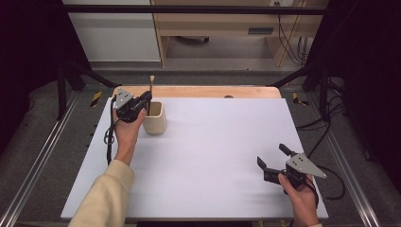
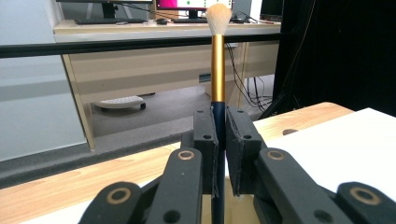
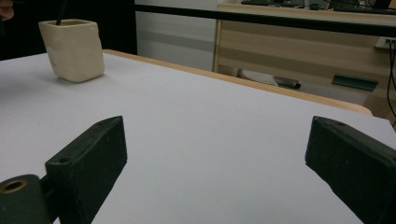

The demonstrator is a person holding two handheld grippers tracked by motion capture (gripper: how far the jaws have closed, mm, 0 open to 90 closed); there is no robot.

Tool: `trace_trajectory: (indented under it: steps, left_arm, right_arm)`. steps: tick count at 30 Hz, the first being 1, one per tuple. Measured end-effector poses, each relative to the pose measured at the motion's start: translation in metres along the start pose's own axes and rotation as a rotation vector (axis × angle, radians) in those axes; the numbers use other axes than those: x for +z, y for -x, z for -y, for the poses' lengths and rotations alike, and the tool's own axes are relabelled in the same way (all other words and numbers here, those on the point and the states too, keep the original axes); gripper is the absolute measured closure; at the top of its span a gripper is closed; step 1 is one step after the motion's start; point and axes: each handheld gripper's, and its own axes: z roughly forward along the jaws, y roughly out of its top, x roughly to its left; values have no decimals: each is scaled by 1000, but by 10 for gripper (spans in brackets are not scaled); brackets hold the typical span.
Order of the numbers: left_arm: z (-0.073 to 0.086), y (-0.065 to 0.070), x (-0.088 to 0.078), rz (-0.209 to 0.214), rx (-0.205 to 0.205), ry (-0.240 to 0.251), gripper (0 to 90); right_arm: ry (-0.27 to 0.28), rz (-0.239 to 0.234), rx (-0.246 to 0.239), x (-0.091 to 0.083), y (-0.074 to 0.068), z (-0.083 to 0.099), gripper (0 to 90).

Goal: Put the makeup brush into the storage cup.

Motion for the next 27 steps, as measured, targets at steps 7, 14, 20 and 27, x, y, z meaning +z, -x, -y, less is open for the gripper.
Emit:
trace_trajectory:
  steps: [7, 14, 20, 27]
  left_arm:
    - [3, -1, -3, -1, -6, 0, 828]
    - [5, -1, -6, -1, -3, 2, 828]
    - [7, 0, -9, -2, -3, 3, 828]
    - [9, -1, -11, -6, -5, 1, 828]
  right_arm:
    - [-4, -2, -2, 0, 0, 0, 59]
    - [-7, -2, -5, 1, 0, 0, 59]
    - [-10, -2, -9, 1, -1, 0, 59]
    - [-11, -2, -7, 1, -1, 1, 59]
